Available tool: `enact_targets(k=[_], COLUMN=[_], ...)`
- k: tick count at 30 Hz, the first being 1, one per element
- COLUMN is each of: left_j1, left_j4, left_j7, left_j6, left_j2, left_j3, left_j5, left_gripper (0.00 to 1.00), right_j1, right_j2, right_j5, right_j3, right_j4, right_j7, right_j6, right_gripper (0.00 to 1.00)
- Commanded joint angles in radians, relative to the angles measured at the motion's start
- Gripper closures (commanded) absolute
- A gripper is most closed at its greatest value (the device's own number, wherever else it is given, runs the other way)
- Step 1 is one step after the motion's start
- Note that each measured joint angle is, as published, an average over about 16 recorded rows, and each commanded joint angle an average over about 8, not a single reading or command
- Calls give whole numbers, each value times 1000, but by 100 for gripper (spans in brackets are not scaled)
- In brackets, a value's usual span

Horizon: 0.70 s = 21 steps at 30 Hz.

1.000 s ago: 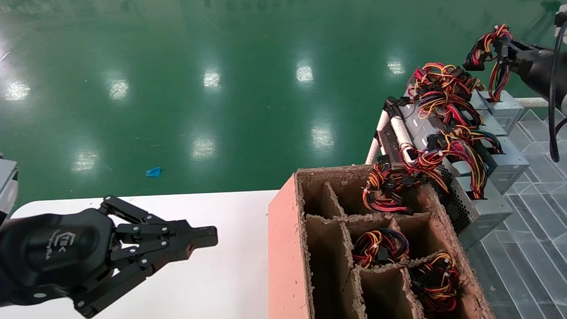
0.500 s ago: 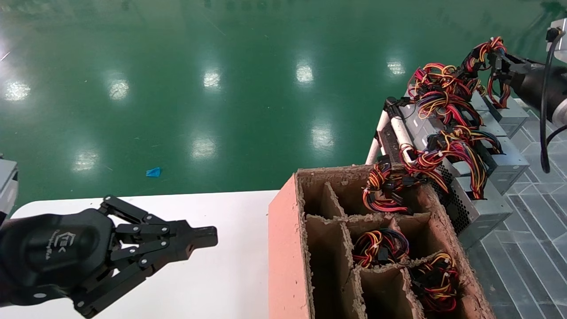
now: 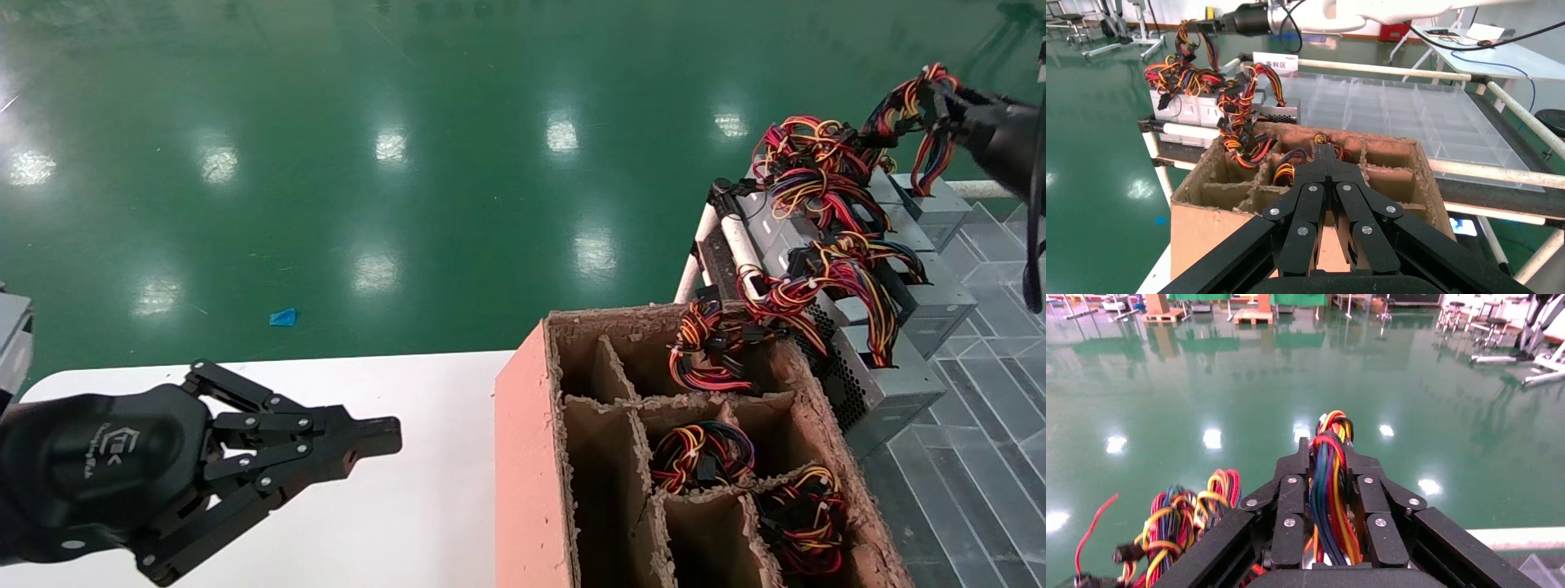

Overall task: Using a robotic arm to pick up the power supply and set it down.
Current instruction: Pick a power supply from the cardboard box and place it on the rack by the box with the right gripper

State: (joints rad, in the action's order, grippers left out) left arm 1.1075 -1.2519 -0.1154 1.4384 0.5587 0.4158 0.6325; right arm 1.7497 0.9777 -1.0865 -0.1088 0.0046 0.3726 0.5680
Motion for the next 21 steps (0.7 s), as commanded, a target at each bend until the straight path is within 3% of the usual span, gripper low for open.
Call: enact_targets(k=[1, 21], left_j1=[0, 0], left_j4=[0, 0], left_j7=[0, 0], left_j6=[0, 0], left_j2=[0, 0], left_j3=[0, 0], left_j5=[0, 0], left_gripper=[100, 100], right_j1=[8, 88], right_j2=[-3, -15], right_j5=[-3, -61], right_j3=[-2, -44], right_j4=[1, 22], right_j7=[-2, -9], right_j6=[3, 96], right_gripper=[0, 0])
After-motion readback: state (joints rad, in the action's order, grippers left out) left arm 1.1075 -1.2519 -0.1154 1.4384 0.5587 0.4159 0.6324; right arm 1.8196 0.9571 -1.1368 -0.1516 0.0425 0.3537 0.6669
